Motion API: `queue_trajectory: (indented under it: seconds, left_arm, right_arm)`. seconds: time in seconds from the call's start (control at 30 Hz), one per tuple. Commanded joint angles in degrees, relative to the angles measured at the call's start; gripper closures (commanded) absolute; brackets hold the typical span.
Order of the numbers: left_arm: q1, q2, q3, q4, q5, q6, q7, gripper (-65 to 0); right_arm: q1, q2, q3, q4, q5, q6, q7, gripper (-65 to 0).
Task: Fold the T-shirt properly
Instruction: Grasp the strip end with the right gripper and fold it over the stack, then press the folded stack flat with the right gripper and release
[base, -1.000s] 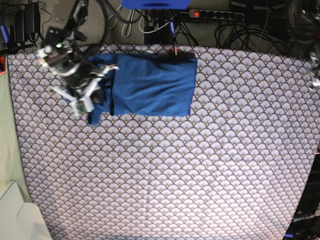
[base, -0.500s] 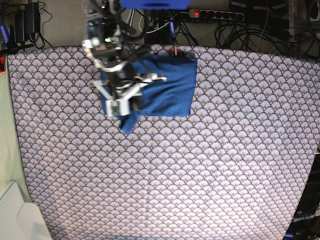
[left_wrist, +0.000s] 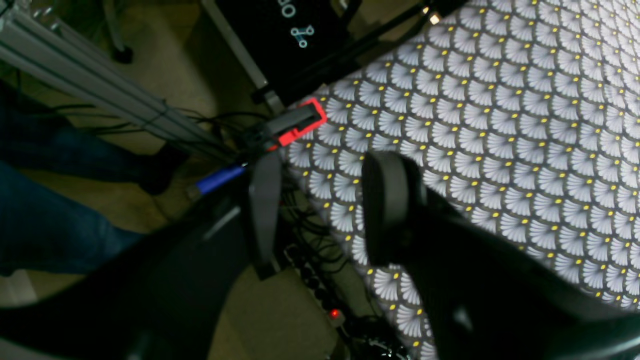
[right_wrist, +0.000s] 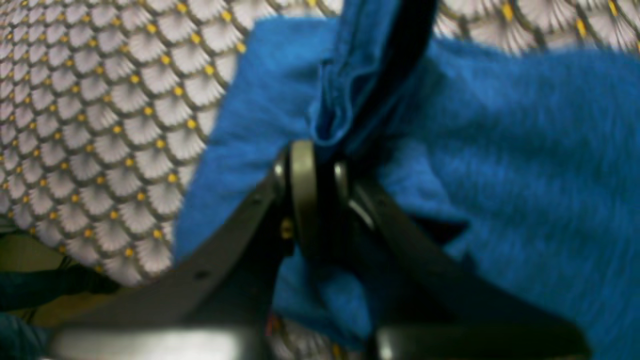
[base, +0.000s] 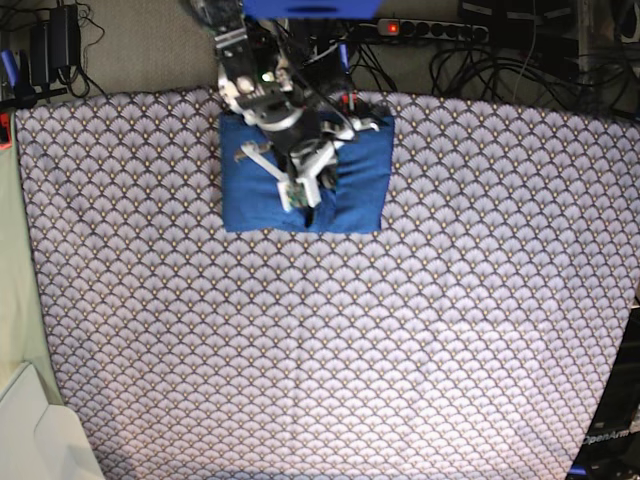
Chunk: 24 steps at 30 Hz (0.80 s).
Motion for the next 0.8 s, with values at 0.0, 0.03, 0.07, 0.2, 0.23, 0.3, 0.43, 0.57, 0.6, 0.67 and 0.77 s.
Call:
queue_trajectory:
  seconds: [0.0, 0.03, 0.07, 0.2, 0.23, 0.3, 0.43, 0.57, 0.6, 0.67, 0.77]
  left_arm:
    - [-0.11, -1.16, -0.63, 0.89, 0.47, 0.22, -0.71, -26.7]
    - [-0.11, -1.16, -0.63, 0.89, 0.47, 0.22, -0.71, -26.7]
    - [-0.11, -1.16, -0.63, 0.89, 0.47, 0.22, -0.71, -26.7]
    - [-0.11, -1.07, -0.63, 0.89, 0.47, 0.22, -0.53, -26.6]
    - [-0.02, -1.07, -0.63, 0.89, 0.47, 0.22, -0.53, -26.6]
    - [-0.02, -0.98, -0.63, 0.89, 0.47, 0.22, -0.53, -26.6]
    - [-0.11, -0.98, -0.55, 0.89, 0.47, 0.22, -0.53, -26.6]
    - [-0.11, -0.98, -0.55, 0.8, 0.47, 0.22, -0.53, -26.6]
    - [-0.11, -0.98, -0.55, 0.8, 0.47, 0.22, -0.53, -26.6]
    - [-0.11, -0.98, -0.46, 0.8, 0.47, 0.22, -0.53, -26.6]
    - [-0.11, -0.98, -0.37, 0.62, 0.47, 0.22, -0.62, -26.6]
  right_arm:
    - [0.78, -0.57, -0.88, 0.39, 0.52, 0.11, 1.54, -1.1]
    - [1.13, -0.57, -1.32, -0.23, 0.52, 0.11, 1.54, -1.1]
    - [1.92, -0.57, -1.32, -0.93, 0.52, 0.11, 1.54, -1.1]
    - [4.38, -0.57, -1.32, -4.18, 0.52, 0.11, 1.54, -1.1]
    - [4.47, -0.57, -1.32, -4.62, 0.52, 0.11, 1.54, -1.1]
    - [5.26, -0.57, -1.41, -5.15, 0.52, 0.11, 1.54, -1.1]
    - [6.75, -0.57, -3.6, -6.29, 0.52, 0.02, 1.54, -1.1]
    - [7.63, -0.57, -5.36, -6.38, 0.52, 0.02, 1.45, -1.1]
    - [7.72, -0.57, -5.54, -6.38, 0.52, 0.02, 1.45, -1.1]
    - [7.81, -0.57, -5.71, -6.38, 0.6, 0.02, 1.45, -1.2]
    - [8.51, -0.57, -5.8, -6.38, 1.31, 0.02, 1.45, -1.2]
